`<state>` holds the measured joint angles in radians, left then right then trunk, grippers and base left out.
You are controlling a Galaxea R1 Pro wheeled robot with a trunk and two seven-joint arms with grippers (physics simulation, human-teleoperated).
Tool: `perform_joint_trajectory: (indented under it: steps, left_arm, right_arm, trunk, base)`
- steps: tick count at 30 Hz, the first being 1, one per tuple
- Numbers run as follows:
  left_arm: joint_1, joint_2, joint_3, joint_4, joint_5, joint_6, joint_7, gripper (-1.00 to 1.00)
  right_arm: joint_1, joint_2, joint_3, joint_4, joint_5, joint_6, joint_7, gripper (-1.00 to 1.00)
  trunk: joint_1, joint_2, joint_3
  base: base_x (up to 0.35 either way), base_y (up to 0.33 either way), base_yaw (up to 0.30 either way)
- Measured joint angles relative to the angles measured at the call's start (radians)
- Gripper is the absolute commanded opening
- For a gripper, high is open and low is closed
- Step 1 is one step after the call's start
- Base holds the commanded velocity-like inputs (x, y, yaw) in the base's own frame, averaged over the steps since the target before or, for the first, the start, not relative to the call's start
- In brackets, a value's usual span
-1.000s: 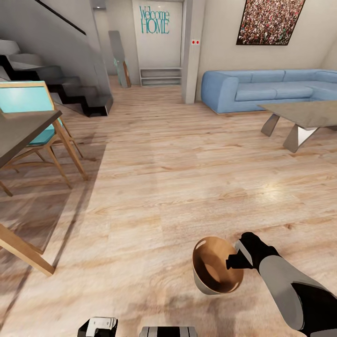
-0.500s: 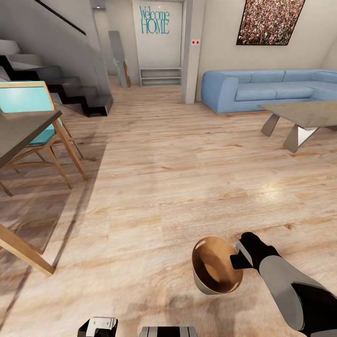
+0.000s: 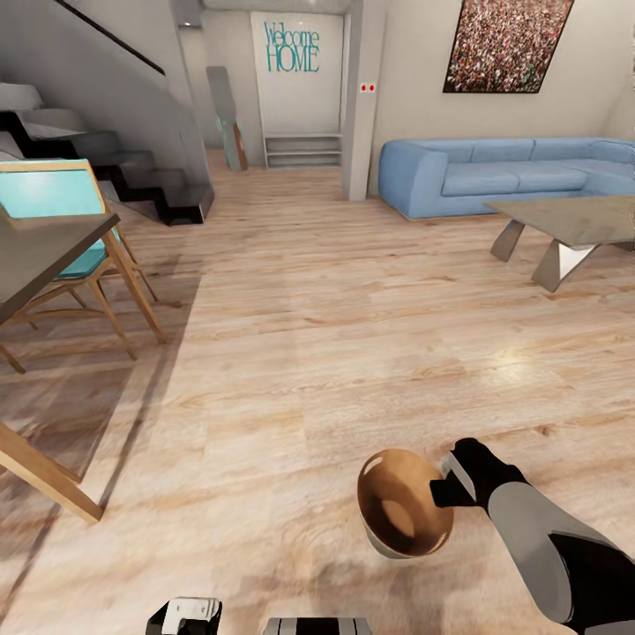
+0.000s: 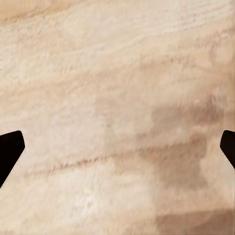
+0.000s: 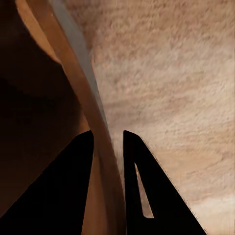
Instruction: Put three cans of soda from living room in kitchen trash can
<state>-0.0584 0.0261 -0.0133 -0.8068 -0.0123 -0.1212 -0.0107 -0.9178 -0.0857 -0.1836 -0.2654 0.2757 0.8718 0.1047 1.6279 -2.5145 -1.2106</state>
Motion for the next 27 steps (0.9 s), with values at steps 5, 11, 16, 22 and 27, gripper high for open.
perform_joint_trajectory:
  steps: [5, 11, 16, 22, 27]
  left_arm:
    - [0.0, -0.001, 0.001, 0.0, -0.002, 0.001, 0.0, 1.0]
    - [-0.006, 0.004, 0.002, 0.005, -0.005, 0.0, -0.006, 1.0]
    - [-0.018, 0.009, 0.0, 0.01, -0.006, -0.013, -0.012, 1.0]
    - [-0.018, 0.009, 0.0, 0.01, -0.006, -0.013, -0.012, 1.0]
    - [-0.018, 0.009, 0.0, 0.01, -0.006, -0.013, -0.012, 1.0]
  right_arm:
    - [0.005, -0.002, 0.011, -0.007, 0.045, -0.039, -0.006, -1.0]
    - [0.0, 0.004, 0.006, -0.015, 0.042, -0.057, 0.002, -1.0]
    - [-0.028, 0.032, 0.006, -0.038, 0.082, -0.066, 0.022, -1.0]
    - [-0.04, 0.055, 0.005, -0.037, 0.088, -0.066, 0.032, -1.0]
    - [-0.039, 0.055, 0.007, -0.037, 0.132, -0.066, 0.031, -1.0]
  trunk:
    - [-0.002, 0.001, 0.019]
    - [-0.004, 0.002, 0.039]
    - [-0.004, 0.002, 0.039]
    - [-0.004, 0.002, 0.039]
    - [-0.004, 0.002, 0.039]
  base:
    - [0.0, 0.0, 0.0]
    - [0.0, 0.0, 0.0]
    - [0.0, 0.0, 0.0]
    - [0.0, 0.0, 0.0]
    - [0.0, 0.0, 0.0]
